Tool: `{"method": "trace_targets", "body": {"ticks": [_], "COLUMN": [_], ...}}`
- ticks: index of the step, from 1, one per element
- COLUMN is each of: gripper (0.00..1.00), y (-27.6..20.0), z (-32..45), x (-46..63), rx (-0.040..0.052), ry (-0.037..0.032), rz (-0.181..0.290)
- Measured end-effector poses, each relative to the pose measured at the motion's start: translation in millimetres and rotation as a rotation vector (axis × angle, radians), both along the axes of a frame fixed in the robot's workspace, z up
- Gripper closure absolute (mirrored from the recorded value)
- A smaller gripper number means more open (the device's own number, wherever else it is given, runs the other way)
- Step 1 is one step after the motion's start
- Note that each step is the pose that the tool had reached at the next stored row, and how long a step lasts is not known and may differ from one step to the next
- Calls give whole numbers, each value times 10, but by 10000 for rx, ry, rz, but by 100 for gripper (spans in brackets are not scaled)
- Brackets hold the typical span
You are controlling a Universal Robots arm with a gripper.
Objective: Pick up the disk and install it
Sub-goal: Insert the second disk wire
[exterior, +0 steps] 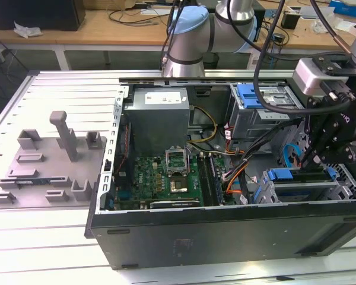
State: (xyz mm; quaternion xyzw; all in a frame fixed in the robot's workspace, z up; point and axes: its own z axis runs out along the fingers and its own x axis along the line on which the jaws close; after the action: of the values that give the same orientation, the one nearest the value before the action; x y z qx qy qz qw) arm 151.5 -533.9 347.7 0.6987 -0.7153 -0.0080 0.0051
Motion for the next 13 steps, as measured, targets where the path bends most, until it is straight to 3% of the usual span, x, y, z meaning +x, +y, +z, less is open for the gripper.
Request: {"method": "trace_targets", "body": {"ticks": [13], "gripper": [84], "y": [0], "z": [-45], "x": [6], "rx": [-2], "ry": [0], "rz": [47]}}
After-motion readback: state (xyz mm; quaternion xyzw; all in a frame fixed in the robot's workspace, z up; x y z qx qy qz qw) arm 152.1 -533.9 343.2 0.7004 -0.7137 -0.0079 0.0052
